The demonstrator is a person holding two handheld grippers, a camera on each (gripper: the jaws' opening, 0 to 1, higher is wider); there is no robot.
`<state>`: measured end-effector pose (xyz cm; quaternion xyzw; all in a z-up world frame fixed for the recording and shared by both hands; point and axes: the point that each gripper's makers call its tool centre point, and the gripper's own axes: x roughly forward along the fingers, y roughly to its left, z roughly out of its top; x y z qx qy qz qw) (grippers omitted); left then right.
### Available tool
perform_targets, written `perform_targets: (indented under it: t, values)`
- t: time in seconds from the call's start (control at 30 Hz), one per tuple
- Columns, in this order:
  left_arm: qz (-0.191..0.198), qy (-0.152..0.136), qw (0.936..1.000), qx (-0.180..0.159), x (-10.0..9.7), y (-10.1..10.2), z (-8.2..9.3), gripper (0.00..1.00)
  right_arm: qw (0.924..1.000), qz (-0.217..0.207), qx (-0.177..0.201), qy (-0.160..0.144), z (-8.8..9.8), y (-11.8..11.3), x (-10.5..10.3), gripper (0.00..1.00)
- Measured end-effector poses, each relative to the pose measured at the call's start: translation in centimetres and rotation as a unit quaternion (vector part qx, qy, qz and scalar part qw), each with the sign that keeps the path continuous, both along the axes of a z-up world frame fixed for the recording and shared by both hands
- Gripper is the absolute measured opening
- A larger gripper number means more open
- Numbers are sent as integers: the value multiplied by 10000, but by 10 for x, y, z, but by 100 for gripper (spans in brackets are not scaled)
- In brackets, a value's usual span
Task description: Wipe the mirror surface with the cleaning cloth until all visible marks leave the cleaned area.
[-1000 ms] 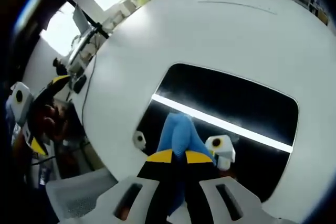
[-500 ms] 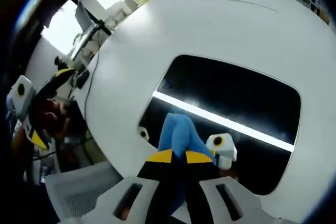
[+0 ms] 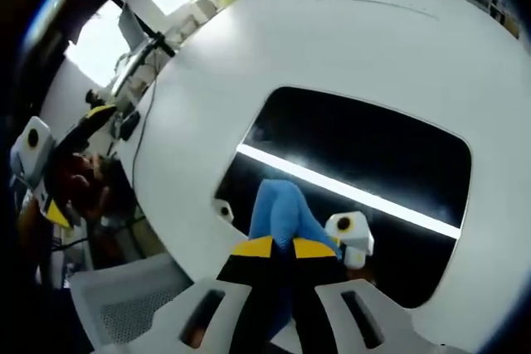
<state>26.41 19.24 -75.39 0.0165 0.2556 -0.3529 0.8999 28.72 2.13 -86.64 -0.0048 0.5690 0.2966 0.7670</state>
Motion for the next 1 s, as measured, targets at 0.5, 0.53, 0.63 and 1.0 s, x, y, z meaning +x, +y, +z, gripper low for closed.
perform_targets:
  t: [0.5,0.53,0.63,1.0]
  values:
    - [-63,21,10000,13,2,-6,-1,100,9998,-187,-36,19,0,-25,3,2]
    - [-67,23,10000,16,2,-6,-1,100,9998,-205,-35,18,0,-28,3,2]
    - [-74,28,10000,12,3,-7,-1,100,9997,-245,-36,18,0,-33,4,2]
    - [-119,46,9999,-12,4,-14,-3,100,9994,-344,-5,29,-1,-36,7,1]
